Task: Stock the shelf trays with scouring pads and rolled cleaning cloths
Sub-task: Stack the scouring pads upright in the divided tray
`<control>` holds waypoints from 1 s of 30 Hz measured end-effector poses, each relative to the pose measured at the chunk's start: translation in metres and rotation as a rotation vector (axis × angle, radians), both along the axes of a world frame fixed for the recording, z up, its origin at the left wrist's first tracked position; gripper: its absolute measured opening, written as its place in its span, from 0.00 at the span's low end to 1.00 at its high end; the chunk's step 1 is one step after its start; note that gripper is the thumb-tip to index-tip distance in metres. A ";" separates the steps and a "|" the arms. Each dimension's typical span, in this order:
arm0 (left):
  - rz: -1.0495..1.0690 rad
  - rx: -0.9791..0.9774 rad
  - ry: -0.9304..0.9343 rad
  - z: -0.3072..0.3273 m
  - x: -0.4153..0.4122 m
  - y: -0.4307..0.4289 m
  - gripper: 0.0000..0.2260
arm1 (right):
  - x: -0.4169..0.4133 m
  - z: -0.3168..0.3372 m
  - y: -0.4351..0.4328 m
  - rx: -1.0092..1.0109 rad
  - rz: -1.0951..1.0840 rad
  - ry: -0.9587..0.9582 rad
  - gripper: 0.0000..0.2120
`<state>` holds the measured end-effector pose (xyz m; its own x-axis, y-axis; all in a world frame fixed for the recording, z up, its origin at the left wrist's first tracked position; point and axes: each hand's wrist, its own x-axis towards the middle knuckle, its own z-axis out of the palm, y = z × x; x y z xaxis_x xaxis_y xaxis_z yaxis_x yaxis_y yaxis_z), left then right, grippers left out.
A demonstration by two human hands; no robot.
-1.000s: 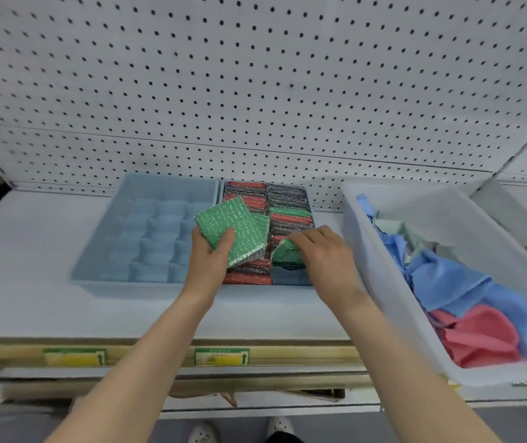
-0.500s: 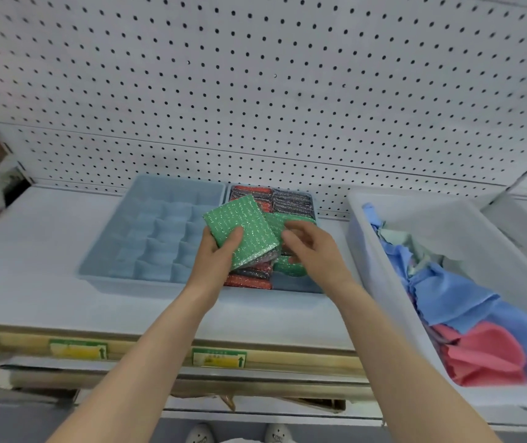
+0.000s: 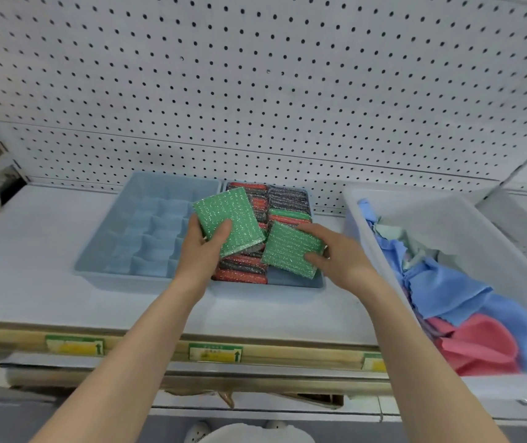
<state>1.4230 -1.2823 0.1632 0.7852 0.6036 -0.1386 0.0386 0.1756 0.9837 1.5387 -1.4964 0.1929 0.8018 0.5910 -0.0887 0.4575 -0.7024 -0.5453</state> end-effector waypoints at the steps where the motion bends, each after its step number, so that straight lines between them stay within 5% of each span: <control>1: 0.015 0.013 0.000 0.001 0.000 -0.002 0.18 | 0.000 0.003 -0.001 0.000 0.013 -0.021 0.22; 8: 0.053 0.030 -0.017 0.001 0.002 -0.006 0.18 | 0.005 -0.001 0.001 -0.080 0.046 -0.101 0.16; 14: -0.012 0.099 0.004 0.001 0.005 -0.017 0.15 | -0.006 -0.029 0.011 -0.228 0.096 -0.395 0.17; 22: -0.035 0.106 0.035 -0.002 0.007 -0.024 0.15 | -0.008 -0.040 0.023 -0.455 0.149 -0.457 0.15; 25: -0.032 0.116 0.051 -0.005 0.007 -0.024 0.15 | -0.010 -0.033 0.018 -0.015 -0.016 -0.328 0.12; 27: -0.053 0.123 0.052 -0.004 0.007 -0.026 0.13 | -0.014 -0.022 0.024 0.332 -0.140 -0.046 0.14; 30: -0.095 0.122 0.061 -0.004 0.007 -0.031 0.13 | -0.017 -0.014 0.033 0.464 -0.142 0.294 0.19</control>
<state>1.4298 -1.3129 0.1591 0.8317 0.5424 -0.1181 0.1099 0.0477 0.9928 1.5212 -1.4638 0.1784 0.8569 0.5098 -0.0765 0.1589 -0.4025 -0.9015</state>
